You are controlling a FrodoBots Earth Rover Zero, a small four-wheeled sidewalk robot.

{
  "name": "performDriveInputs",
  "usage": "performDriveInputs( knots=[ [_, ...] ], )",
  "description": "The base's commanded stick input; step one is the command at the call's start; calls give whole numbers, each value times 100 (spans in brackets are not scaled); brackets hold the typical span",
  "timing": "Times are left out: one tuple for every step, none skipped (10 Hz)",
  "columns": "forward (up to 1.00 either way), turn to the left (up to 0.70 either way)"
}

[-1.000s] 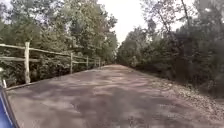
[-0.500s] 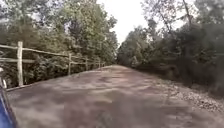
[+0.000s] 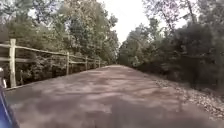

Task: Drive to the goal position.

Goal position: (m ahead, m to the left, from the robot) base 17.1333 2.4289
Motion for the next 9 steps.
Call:
performDriveInputs(
  knots=[
    [70,0],
    [70,0],
    [70,0],
    [70,0],
    [70,0],
    [70,0],
    [70,0],
    [70,0],
    [70,0]
  ],
)
